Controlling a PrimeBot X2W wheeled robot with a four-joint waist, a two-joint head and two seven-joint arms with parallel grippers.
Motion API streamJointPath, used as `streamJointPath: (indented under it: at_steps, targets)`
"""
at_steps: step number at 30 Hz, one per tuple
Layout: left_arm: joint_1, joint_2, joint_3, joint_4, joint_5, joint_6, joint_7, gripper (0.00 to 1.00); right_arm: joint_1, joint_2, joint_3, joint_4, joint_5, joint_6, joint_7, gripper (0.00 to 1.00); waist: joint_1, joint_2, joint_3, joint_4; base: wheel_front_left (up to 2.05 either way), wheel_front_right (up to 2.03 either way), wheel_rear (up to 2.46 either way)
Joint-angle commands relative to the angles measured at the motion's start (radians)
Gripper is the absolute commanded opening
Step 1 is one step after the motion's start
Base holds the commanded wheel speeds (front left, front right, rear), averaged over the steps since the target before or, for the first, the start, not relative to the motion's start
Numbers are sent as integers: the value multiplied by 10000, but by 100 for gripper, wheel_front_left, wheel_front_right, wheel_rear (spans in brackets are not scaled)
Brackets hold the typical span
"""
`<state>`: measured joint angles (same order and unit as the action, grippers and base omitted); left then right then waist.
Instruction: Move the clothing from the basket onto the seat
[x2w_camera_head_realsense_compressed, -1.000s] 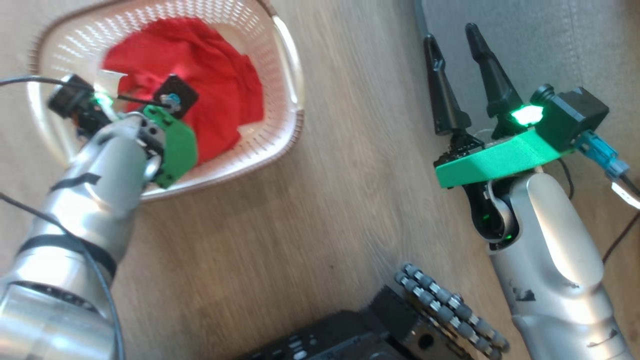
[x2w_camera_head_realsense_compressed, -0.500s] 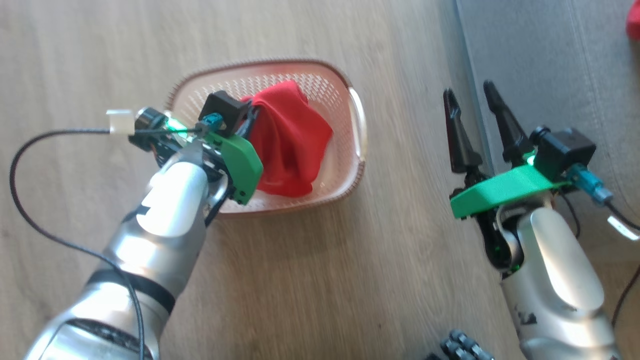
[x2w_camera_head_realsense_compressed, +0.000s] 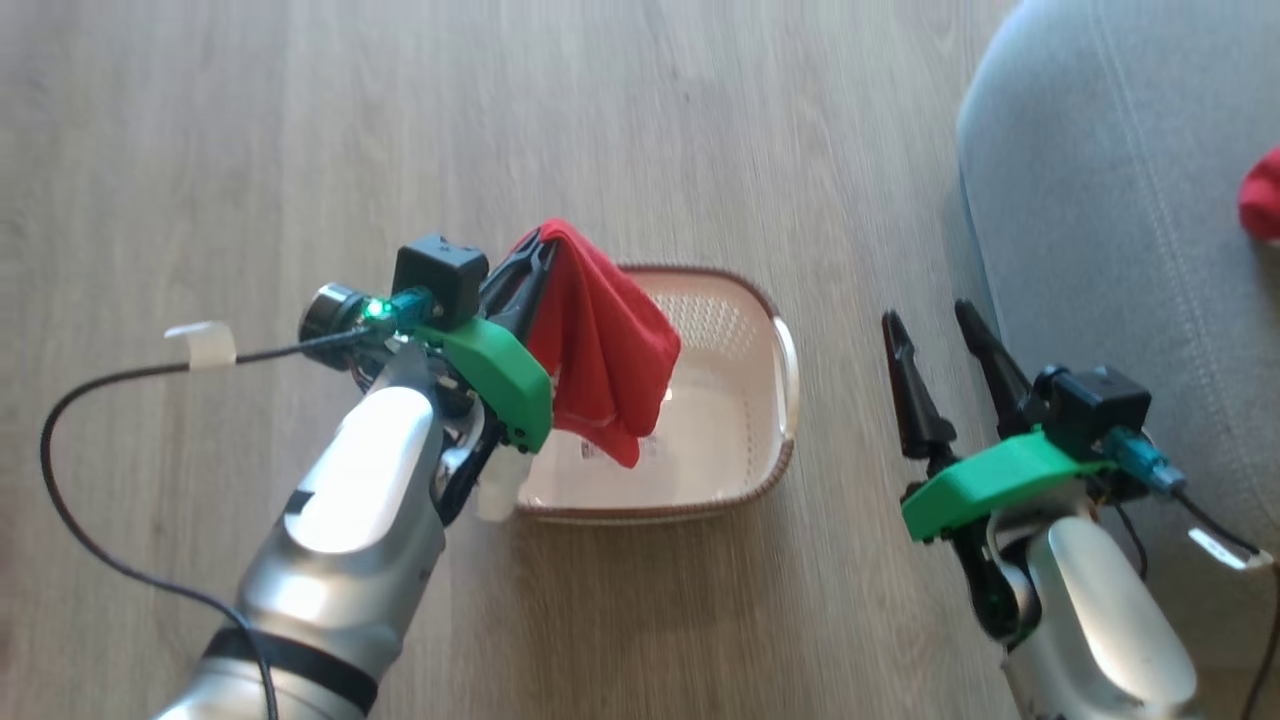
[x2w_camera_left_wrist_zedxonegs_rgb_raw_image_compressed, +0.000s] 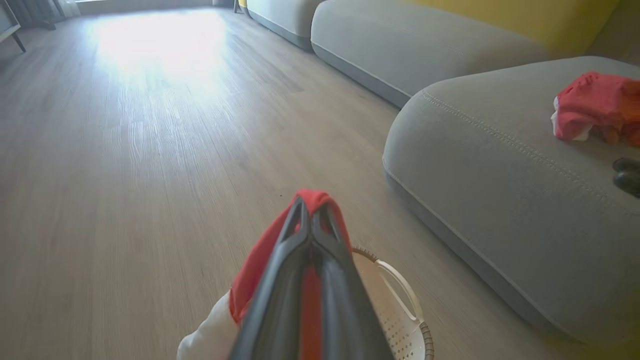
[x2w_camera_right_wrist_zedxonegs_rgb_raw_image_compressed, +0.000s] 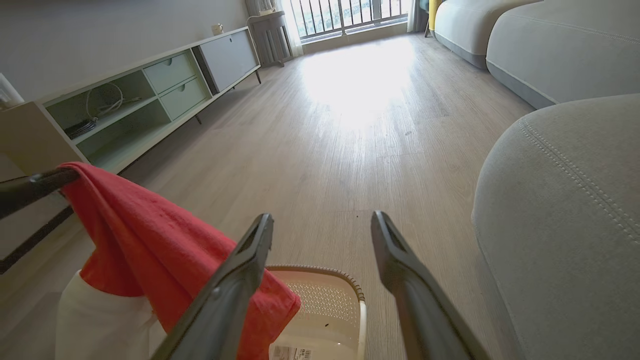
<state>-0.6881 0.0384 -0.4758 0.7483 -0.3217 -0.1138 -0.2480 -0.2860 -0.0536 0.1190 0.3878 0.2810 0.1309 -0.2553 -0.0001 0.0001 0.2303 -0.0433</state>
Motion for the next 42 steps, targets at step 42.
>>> streamJointPath:
  at_steps: [42]
  targets:
    - [479, 118, -502, -3436, -837, 609, -137, 0, 940, 34, 1019, -236, -275, -2, -65, 100, 1, -1, -2422, 1138, 0, 0, 0]
